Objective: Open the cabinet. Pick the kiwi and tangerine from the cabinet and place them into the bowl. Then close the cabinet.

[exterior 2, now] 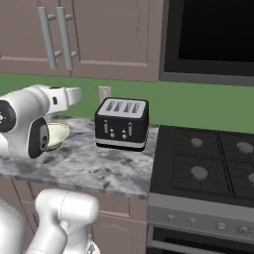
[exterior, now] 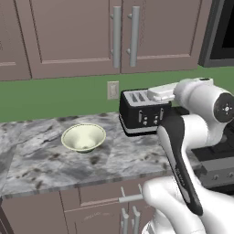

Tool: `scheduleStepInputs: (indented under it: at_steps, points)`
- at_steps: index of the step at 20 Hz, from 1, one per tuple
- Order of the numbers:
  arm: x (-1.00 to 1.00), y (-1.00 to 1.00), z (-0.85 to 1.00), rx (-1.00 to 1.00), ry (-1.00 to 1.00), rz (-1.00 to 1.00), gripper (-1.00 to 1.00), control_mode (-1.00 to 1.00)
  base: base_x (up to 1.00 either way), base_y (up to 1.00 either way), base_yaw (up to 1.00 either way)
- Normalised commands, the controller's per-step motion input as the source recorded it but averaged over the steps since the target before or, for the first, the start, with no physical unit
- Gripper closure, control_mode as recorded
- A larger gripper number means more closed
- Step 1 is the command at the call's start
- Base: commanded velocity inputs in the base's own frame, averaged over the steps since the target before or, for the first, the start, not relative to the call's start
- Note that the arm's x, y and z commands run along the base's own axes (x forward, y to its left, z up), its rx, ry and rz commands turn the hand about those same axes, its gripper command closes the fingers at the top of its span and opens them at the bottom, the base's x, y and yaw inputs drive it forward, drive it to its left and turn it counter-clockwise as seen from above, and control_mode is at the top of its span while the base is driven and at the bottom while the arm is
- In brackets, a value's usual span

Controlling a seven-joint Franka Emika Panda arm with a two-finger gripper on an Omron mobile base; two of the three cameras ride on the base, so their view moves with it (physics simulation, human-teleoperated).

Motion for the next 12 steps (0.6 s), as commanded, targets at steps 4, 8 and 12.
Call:
scheduleStepInputs:
  at_steps: [4,8,12]
  points:
    - [-0.19,0.05,0.42,0.00,-0.32,0.00,-1.00,-1.00,0.00,0.00,0.00]
    - [-0.06,0.01,0.42,0.00,-0.27,0.00,-1.00,-1.00,0.00,0.00,0.00]
    - [0.00,0.00,0.16,0.00,-0.05,0.00,-1.00,-1.00,0.00,0.00,0.00]
